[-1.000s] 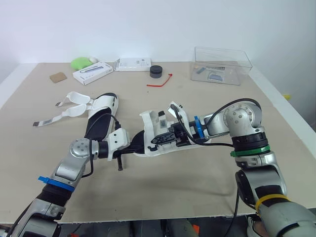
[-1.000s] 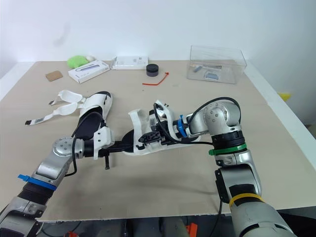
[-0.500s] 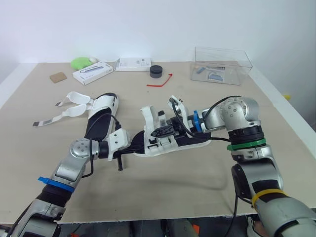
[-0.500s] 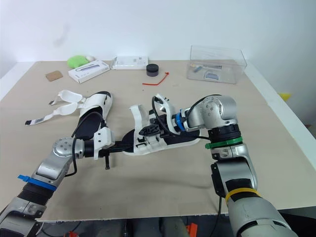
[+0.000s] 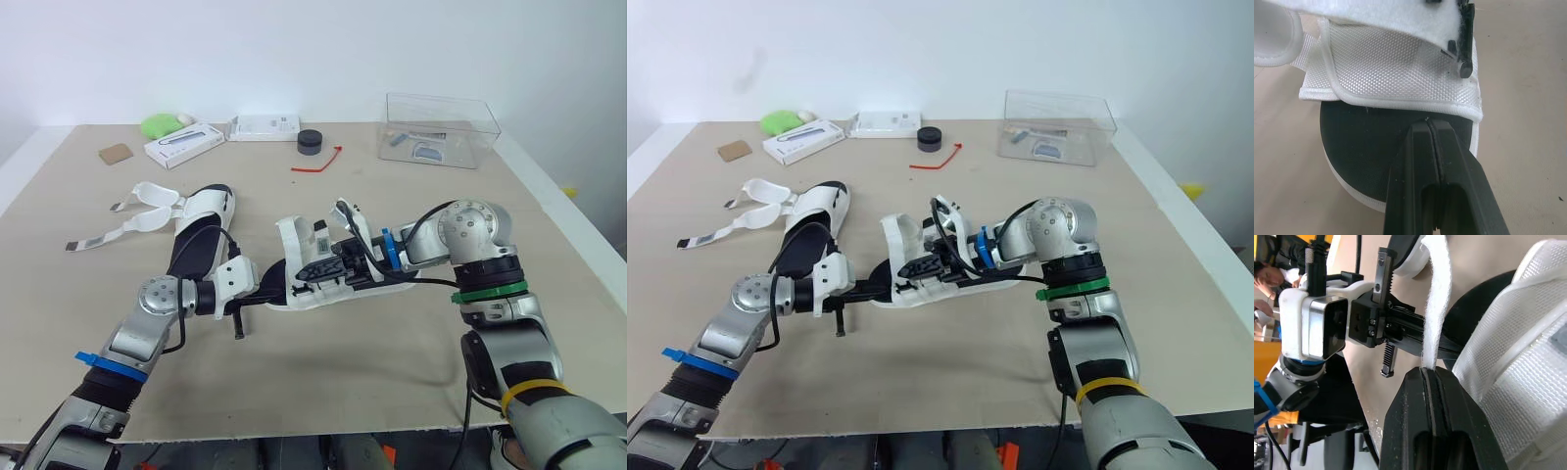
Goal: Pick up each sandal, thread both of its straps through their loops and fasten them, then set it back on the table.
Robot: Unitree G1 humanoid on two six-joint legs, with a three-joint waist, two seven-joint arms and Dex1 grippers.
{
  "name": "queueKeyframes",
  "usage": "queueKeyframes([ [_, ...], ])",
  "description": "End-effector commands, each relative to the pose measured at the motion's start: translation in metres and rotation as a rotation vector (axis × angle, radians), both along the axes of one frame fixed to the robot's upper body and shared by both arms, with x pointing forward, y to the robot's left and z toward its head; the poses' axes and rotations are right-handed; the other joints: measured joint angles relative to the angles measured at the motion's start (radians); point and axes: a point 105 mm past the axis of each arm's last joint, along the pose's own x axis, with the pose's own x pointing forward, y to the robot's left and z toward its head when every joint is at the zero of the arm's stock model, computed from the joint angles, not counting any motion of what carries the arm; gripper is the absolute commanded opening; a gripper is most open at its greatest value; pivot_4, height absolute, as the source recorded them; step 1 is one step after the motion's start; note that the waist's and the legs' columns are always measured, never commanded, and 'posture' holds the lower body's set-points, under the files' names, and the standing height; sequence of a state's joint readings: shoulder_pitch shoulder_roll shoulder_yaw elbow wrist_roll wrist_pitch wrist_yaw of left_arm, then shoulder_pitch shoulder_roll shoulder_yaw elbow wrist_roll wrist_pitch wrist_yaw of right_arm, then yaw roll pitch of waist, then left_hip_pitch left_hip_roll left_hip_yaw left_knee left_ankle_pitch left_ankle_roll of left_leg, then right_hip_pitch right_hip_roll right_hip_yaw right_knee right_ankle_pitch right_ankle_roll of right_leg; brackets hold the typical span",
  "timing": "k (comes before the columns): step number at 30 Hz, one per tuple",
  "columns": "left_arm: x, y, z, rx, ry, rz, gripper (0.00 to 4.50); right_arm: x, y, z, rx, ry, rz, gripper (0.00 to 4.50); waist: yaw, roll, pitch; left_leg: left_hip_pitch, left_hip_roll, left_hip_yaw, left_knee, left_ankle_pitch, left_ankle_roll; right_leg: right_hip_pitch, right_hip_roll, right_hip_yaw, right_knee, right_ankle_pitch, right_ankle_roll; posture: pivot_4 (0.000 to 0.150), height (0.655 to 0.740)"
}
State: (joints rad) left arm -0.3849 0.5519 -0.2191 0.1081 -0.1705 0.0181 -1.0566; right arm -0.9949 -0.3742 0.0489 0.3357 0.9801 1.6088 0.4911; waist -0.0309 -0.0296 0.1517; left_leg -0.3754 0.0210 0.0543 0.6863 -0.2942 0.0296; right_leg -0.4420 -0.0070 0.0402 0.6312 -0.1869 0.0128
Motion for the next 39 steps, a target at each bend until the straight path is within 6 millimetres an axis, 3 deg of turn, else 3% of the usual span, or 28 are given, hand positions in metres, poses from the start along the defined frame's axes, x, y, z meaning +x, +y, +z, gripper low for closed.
queueKeyframes([
  [1,-0.009,0.005,-0.035,0.094,0.113,0.007,0.0,0.0,0.002,0.017,0.054,-0.012,0.007,0.05,0.0,0.0,0.0,0.0,0.0,0.0,0.0,0.0,0.0,0.0,0.0,0.0,0.0,0.0,0.0,0.15,0.74],
  [18,-0.01,0.006,-0.038,0.111,0.112,0.002,0.0,0.005,-0.002,0.016,0.102,0.094,-0.051,0.05,0.0,0.0,0.0,0.0,0.0,0.0,0.0,0.0,0.0,0.0,0.0,0.0,0.0,0.0,0.001,0.15,0.74],
  [22,-0.01,0.005,-0.039,0.113,0.113,-0.001,0.0,0.001,-0.004,0.007,0.062,0.1,-0.048,0.05,0.0,0.0,0.0,0.0,0.0,0.0,0.0,0.0,0.0,0.0,0.0,0.0,0.0,0.0,0.001,0.15,0.74],
  [39,-0.011,0.003,-0.041,0.115,0.108,-0.004,0.0,-0.006,-0.007,-0.009,-0.104,-0.047,-0.023,0.05,0.001,0.0,0.0,0.0,0.0,0.0,0.0,-0.001,0.001,0.0,-0.001,0.0,-0.001,-0.003,0.005,0.15,0.74],
])
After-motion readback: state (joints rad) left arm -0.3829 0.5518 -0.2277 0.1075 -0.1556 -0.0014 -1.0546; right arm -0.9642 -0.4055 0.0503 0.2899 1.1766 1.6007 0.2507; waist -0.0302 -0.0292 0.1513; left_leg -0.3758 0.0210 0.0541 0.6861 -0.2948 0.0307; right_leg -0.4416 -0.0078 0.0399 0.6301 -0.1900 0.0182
